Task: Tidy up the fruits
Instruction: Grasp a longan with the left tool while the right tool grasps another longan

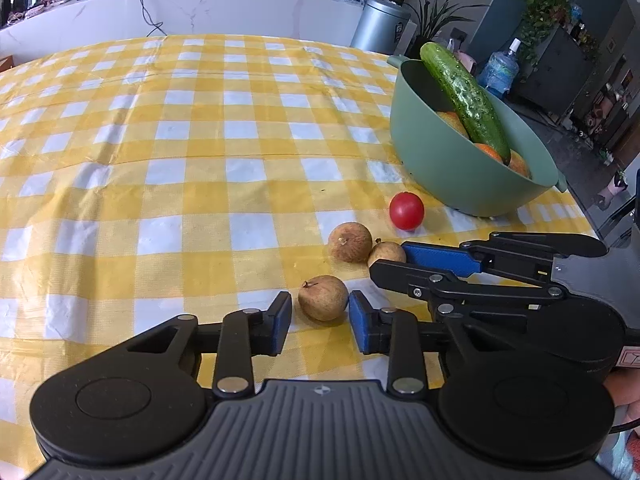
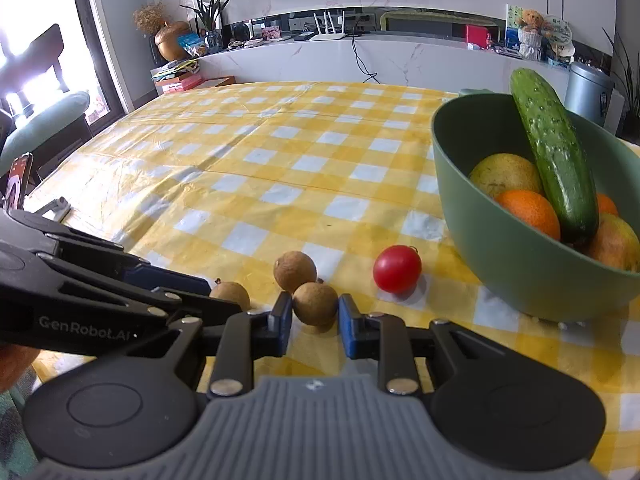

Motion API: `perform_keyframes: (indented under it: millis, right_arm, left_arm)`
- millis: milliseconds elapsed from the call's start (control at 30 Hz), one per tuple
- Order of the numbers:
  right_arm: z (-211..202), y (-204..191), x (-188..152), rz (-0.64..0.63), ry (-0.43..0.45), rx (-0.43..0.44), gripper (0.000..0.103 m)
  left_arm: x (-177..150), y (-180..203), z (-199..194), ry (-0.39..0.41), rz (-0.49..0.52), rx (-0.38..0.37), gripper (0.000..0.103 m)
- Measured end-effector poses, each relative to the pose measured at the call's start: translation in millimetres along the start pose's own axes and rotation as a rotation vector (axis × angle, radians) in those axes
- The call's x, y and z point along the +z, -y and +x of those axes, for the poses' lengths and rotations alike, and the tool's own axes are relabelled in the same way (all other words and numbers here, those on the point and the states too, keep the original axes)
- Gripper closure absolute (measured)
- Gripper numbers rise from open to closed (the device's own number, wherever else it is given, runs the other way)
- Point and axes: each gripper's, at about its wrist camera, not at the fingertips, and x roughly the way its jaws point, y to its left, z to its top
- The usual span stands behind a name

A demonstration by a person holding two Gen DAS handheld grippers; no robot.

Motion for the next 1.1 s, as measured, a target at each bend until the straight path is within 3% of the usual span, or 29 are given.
perform_keyframes:
  millis: [567, 1100]
  right_arm:
    - [-11.2, 0.3, 0.1, 0.013, 0.035, -0.052, 0.082]
    - [-70.0, 4.8, -1.1, 0.022, 0.227, -0.145, 0.082]
  left_arm:
    - [-3.8, 12.8, -5.2, 0.035, 0.050, 0.018, 0.073]
    - [11.7, 47.1, -46.5, 0.161, 0.055, 0.045, 0.073]
